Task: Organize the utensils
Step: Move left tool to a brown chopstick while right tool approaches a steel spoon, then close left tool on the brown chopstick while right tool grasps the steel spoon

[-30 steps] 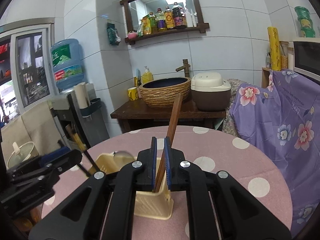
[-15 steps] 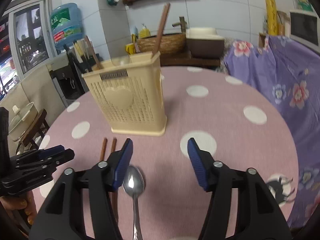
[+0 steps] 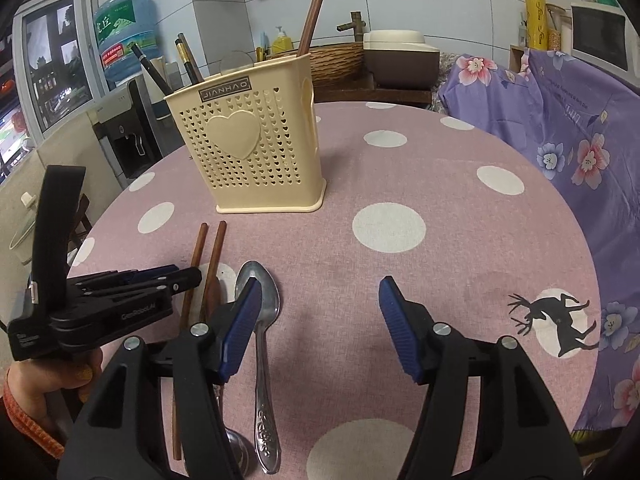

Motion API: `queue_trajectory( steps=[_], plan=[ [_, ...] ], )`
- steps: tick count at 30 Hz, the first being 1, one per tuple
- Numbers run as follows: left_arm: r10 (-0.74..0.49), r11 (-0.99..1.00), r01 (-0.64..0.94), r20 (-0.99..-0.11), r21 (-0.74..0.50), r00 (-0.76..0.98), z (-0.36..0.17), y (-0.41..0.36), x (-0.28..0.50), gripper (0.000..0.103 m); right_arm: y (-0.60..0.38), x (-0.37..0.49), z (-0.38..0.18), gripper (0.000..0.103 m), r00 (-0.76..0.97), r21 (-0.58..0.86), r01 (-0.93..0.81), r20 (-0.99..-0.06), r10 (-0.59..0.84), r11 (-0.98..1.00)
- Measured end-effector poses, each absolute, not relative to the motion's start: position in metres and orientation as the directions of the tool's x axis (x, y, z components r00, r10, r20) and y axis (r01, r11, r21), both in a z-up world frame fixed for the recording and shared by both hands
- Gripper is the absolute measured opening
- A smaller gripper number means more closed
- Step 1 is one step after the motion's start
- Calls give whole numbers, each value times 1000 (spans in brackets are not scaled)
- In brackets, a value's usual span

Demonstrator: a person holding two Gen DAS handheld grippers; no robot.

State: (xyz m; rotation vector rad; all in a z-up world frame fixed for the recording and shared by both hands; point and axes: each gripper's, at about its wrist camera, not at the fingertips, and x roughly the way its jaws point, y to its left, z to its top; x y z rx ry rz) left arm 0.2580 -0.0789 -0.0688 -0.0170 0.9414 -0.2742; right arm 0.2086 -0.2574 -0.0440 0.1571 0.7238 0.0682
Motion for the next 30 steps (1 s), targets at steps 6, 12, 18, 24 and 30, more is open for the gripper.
queue_trajectory(
  steps=[6,12,18,24,30],
  plan=[
    [-189,971,231,-799,-64,571,-70,-83,265,20,-254,209,-43,61,745,171,-18,-655,128,985],
    [-201,967,245,-803,-70,561,-69,-76,265,13,-251,214,-46,61,727,163,-39,-672,140,986],
    [-196,969,235,-805,-73,560,-69,-56,254,13,-241,224,-60,61,659,160,-124,-724,202,979],
    [-213,969,223,-804,-102,556,-70,-38,241,12,-221,231,-74,61,600,120,-204,-768,222,971],
    [-221,969,218,-799,-115,559,-70,-38,240,12,-210,240,-84,61,570,73,-229,-799,194,971]
  ],
)
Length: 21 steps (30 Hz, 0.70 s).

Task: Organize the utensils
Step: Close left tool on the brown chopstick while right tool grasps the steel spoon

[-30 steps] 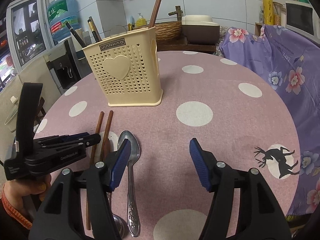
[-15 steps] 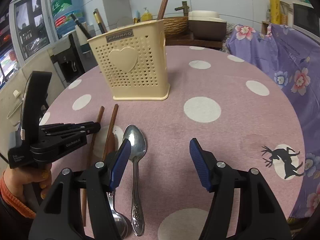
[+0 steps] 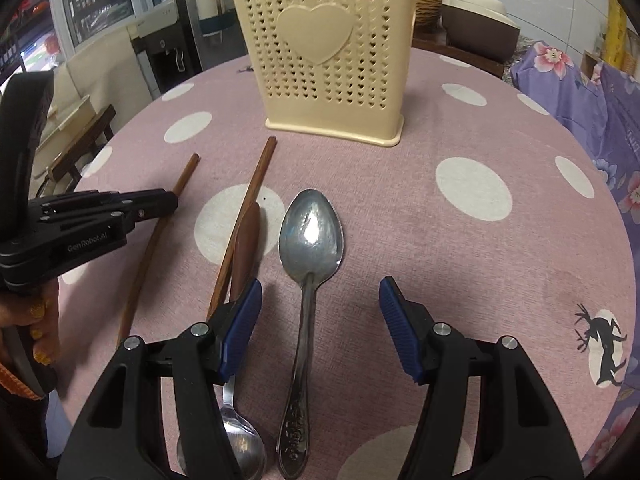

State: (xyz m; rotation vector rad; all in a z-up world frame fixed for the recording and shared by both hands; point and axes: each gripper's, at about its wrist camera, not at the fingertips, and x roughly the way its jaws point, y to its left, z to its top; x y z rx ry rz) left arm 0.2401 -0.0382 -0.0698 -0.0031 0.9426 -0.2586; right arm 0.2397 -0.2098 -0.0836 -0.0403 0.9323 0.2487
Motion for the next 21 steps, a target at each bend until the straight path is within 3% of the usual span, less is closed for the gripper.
queue_trajectory(
  steps=[5,19,21],
  plan=[
    [-227,968,220,-798,-121,559,-70,-38,241,12,-203,250,-85,61,570,13,-244,-807,154,970],
    [-233,970,188,-798,-152,556,-70,-35,245,13,-198,266,-83,59,559,17,-148,-823,98,989],
    [-232,971,182,-799,-156,555,-70,-37,247,19,-196,266,-83,54,559,16,-141,-824,93,990]
  ],
)
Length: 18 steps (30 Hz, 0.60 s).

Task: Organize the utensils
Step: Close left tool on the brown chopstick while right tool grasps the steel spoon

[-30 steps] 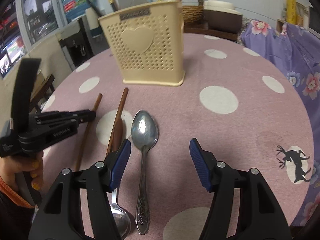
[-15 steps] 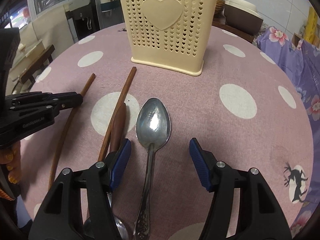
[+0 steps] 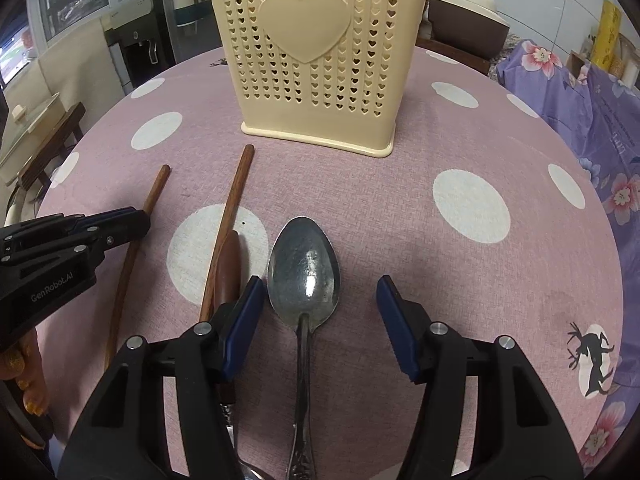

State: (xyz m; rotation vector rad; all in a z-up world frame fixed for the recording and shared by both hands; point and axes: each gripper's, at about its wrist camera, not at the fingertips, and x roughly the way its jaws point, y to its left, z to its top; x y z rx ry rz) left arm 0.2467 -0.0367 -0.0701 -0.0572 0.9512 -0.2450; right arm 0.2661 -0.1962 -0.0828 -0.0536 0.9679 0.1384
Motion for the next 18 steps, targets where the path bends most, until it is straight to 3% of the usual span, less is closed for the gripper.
queue_trajectory(
  steps=[2,7,15,18],
  plan=[
    [-236,970,184,-799,-160,553,-69,-40,249,26,-194,266,-83,51,560,15,-142,-824,93,990],
    [-204,976,179,-799,-123,566,-70,-48,255,27,-193,269,-82,40,562,17,-146,-822,97,989],
    [-160,981,183,-795,-62,585,-71,-53,260,10,-195,271,-81,38,565,30,-152,-818,112,988],
    [-163,981,182,-796,-68,583,-70,-52,262,10,-198,271,-81,38,568,56,-151,-812,133,987]
  ],
)
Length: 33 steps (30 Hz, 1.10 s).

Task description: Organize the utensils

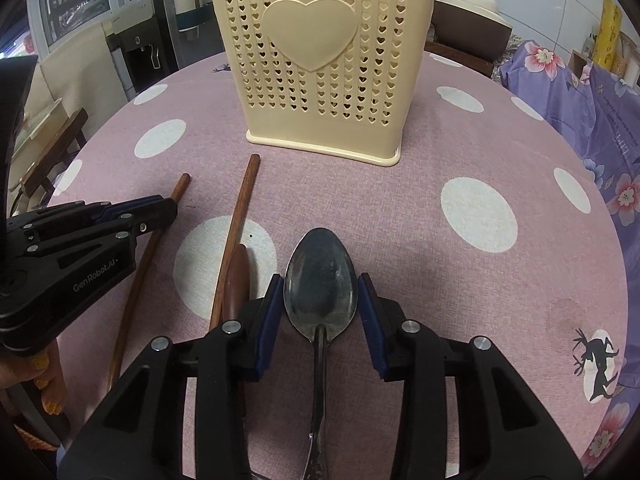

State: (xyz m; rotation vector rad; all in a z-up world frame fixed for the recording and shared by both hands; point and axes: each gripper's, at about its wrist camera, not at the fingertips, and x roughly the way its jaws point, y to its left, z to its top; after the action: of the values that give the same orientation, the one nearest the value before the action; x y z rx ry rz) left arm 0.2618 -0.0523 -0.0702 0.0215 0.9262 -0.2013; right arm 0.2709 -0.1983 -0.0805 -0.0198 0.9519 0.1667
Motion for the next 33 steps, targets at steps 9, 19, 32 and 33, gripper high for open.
queue_trajectory(
  steps=[9,19,32,33],
  plan=[
    [-207,974,197,-782,-110,588,-66,-52,263,8,-213,259,-64,38,621,115,-160,-760,190,980],
    [-330,944,251,-629,-214,704,8,-33,227,8,-249,228,-9,38,735,210,-138,-634,242,968],
    [-381,923,295,-484,-246,788,63,-17,182,8,-271,191,29,38,824,253,-155,-501,267,955],
    [-381,923,295,-484,-247,788,63,-17,182,8,-271,192,28,38,825,258,-153,-498,267,954]
  ],
)
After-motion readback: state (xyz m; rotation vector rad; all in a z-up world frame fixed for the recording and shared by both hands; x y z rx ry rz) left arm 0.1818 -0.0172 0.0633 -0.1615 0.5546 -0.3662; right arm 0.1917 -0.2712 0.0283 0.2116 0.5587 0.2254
